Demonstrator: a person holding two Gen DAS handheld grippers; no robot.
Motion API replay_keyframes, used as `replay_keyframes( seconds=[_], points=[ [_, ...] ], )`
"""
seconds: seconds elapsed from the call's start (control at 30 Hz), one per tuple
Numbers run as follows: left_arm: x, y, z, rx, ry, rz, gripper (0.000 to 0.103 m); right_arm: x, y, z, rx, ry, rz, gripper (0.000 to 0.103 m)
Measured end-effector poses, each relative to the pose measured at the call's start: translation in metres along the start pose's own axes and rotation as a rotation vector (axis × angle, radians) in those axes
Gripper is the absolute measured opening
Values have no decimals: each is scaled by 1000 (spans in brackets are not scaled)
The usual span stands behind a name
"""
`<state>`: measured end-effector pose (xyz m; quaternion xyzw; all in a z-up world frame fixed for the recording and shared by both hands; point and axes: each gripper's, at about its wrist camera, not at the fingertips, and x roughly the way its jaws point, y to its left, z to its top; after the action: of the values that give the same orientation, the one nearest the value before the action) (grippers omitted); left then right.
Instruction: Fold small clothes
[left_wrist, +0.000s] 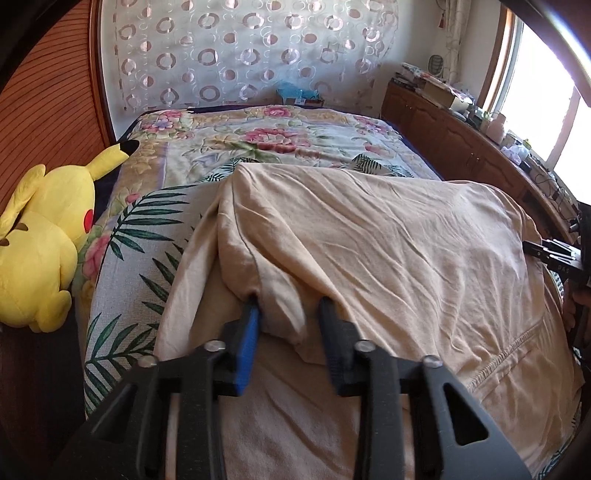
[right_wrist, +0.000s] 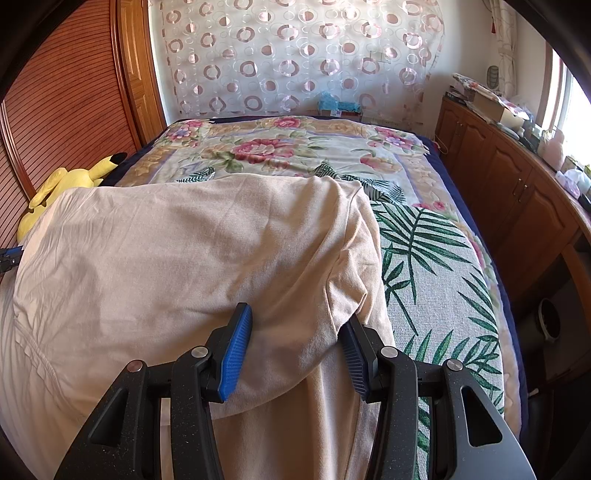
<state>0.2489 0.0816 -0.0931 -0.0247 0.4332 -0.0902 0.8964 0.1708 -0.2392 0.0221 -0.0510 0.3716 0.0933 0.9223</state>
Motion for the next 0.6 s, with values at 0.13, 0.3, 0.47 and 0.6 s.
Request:
replay_keyframes(
  seconds=[0.13,0.3,0.47,0.6],
  points=[
    [-2,-5,-1,31,-8,21,8,0,2,0,-12,0,-5,49],
    [-27,-10,1,33,-112,20,6,-12,5,2,-48,-37,63,7],
    [-55,-6,8,3,-197,20,5,-41,1,9,-45,-120,111,6],
    [-69,-7,10,0,-223,25,5,-63,-1,10,-40,-173,140,6]
  ],
)
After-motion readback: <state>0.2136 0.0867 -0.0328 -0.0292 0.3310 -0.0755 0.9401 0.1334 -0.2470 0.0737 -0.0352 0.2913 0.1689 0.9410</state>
